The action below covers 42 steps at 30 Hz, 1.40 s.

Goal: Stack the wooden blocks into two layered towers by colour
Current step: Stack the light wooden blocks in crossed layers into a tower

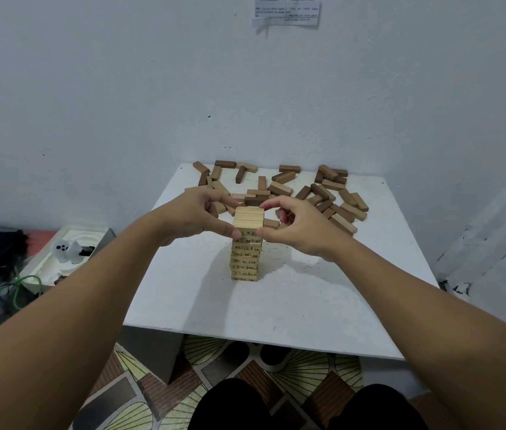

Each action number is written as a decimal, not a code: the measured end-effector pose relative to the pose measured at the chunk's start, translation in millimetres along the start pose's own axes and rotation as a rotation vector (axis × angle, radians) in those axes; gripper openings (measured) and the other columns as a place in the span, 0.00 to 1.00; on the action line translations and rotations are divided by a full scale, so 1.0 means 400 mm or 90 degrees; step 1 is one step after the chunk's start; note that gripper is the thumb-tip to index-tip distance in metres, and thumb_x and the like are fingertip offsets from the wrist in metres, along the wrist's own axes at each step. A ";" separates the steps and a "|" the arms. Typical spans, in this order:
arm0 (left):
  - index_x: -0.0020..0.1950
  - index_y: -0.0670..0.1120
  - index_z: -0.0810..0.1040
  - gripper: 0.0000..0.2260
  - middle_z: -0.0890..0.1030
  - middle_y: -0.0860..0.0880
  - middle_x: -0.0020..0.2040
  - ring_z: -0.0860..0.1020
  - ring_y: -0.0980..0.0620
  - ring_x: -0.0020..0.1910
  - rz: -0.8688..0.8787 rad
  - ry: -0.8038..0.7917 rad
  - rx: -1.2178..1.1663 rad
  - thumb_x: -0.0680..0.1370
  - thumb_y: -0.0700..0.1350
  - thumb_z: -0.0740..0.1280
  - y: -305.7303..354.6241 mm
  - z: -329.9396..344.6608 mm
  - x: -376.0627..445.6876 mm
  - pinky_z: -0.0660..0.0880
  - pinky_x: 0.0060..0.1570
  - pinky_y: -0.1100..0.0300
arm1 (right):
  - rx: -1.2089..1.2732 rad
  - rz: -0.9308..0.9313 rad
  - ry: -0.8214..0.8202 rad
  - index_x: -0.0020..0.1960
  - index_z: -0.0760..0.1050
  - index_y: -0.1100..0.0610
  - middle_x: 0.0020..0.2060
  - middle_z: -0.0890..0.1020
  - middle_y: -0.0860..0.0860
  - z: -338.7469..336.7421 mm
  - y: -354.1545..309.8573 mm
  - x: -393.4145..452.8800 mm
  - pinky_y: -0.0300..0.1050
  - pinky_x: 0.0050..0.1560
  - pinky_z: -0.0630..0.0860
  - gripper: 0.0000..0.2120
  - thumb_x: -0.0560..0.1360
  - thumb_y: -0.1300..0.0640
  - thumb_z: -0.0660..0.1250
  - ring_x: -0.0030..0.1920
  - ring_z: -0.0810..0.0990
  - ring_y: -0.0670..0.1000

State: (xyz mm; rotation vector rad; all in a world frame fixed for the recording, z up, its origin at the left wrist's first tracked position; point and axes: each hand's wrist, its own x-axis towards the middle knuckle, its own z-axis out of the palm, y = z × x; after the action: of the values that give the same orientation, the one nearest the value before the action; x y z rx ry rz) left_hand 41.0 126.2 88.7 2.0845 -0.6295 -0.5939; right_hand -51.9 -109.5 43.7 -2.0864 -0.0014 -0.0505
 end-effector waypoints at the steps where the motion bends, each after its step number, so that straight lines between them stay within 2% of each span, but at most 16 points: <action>1: 0.62 0.55 0.84 0.26 0.66 0.54 0.34 0.66 0.57 0.33 0.000 -0.001 0.000 0.66 0.44 0.84 0.000 0.000 0.000 0.65 0.31 0.65 | 0.000 0.000 -0.001 0.62 0.79 0.40 0.43 0.71 0.48 0.000 0.000 0.000 0.48 0.39 0.71 0.28 0.64 0.37 0.78 0.39 0.70 0.47; 11: 0.62 0.54 0.84 0.27 0.66 0.52 0.37 0.67 0.57 0.34 0.004 0.002 -0.006 0.64 0.46 0.85 -0.003 0.002 0.001 0.66 0.30 0.66 | 0.002 -0.002 -0.001 0.61 0.79 0.40 0.43 0.71 0.47 -0.002 0.002 -0.003 0.49 0.40 0.71 0.24 0.67 0.41 0.79 0.39 0.70 0.47; 17: 0.63 0.54 0.84 0.27 0.67 0.53 0.36 0.67 0.55 0.35 -0.006 -0.004 -0.001 0.65 0.46 0.85 0.001 0.000 -0.002 0.65 0.31 0.64 | 0.000 -0.006 -0.003 0.62 0.78 0.39 0.43 0.71 0.47 -0.001 0.001 -0.004 0.49 0.40 0.71 0.26 0.65 0.38 0.79 0.39 0.70 0.47; 23: 0.62 0.56 0.84 0.30 0.68 0.51 0.38 0.67 0.54 0.37 -0.017 -0.002 0.006 0.61 0.49 0.85 0.007 0.000 -0.009 0.65 0.34 0.60 | -0.015 -0.008 0.003 0.62 0.78 0.39 0.44 0.72 0.47 0.000 -0.003 -0.005 0.48 0.41 0.72 0.29 0.62 0.34 0.77 0.41 0.71 0.47; 26: 0.62 0.58 0.83 0.32 0.70 0.51 0.39 0.68 0.54 0.37 -0.031 0.001 0.005 0.60 0.51 0.85 0.014 0.001 -0.016 0.66 0.35 0.60 | -0.019 -0.007 0.007 0.64 0.78 0.39 0.45 0.73 0.47 -0.004 -0.003 -0.008 0.49 0.43 0.73 0.32 0.62 0.33 0.77 0.42 0.72 0.47; 29: 0.63 0.59 0.81 0.32 0.69 0.51 0.39 0.68 0.54 0.36 -0.035 0.021 0.001 0.62 0.48 0.86 0.021 -0.002 -0.028 0.66 0.36 0.60 | -0.020 0.007 0.017 0.67 0.76 0.39 0.46 0.74 0.47 -0.010 0.002 -0.021 0.53 0.46 0.77 0.34 0.63 0.31 0.76 0.44 0.75 0.50; 31: 0.65 0.58 0.79 0.33 0.69 0.50 0.39 0.69 0.54 0.37 -0.033 0.043 -0.003 0.63 0.47 0.85 0.028 -0.003 -0.039 0.66 0.38 0.60 | -0.008 0.016 0.030 0.67 0.76 0.39 0.46 0.76 0.49 -0.016 0.007 -0.038 0.56 0.52 0.79 0.31 0.67 0.31 0.73 0.47 0.78 0.53; 33: 0.68 0.56 0.77 0.33 0.69 0.51 0.39 0.70 0.55 0.37 -0.028 0.061 -0.010 0.66 0.44 0.84 0.039 0.001 -0.048 0.68 0.40 0.61 | 0.014 0.019 0.050 0.66 0.77 0.42 0.49 0.80 0.53 -0.023 0.016 -0.058 0.55 0.55 0.79 0.24 0.73 0.33 0.69 0.50 0.79 0.53; 35: 0.69 0.55 0.75 0.30 0.71 0.51 0.38 0.72 0.57 0.37 -0.012 0.075 -0.004 0.70 0.43 0.82 0.055 0.012 -0.054 0.71 0.43 0.61 | 0.025 0.023 0.076 0.64 0.78 0.44 0.49 0.81 0.51 -0.034 0.029 -0.081 0.47 0.50 0.77 0.15 0.79 0.41 0.67 0.46 0.78 0.46; 37: 0.68 0.54 0.75 0.24 0.74 0.51 0.38 0.74 0.56 0.38 0.013 0.106 0.040 0.75 0.45 0.78 0.081 0.034 -0.058 0.73 0.45 0.59 | 0.016 0.033 0.109 0.61 0.79 0.44 0.43 0.78 0.48 -0.046 0.048 -0.107 0.41 0.44 0.74 0.09 0.81 0.47 0.66 0.39 0.74 0.42; 42: 0.61 0.53 0.78 0.11 0.78 0.49 0.40 0.77 0.51 0.40 0.095 0.212 0.196 0.80 0.51 0.71 0.174 0.144 -0.054 0.75 0.38 0.56 | -0.091 0.081 0.184 0.60 0.79 0.44 0.45 0.79 0.48 -0.090 0.122 -0.165 0.43 0.45 0.76 0.09 0.82 0.47 0.65 0.43 0.77 0.43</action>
State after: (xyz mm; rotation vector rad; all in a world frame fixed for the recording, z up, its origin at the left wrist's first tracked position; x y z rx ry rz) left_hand -25.8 70.2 120.9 2.3254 -0.7067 -0.0611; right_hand -118.0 -163.6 16.6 -2.1988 0.3181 -0.2813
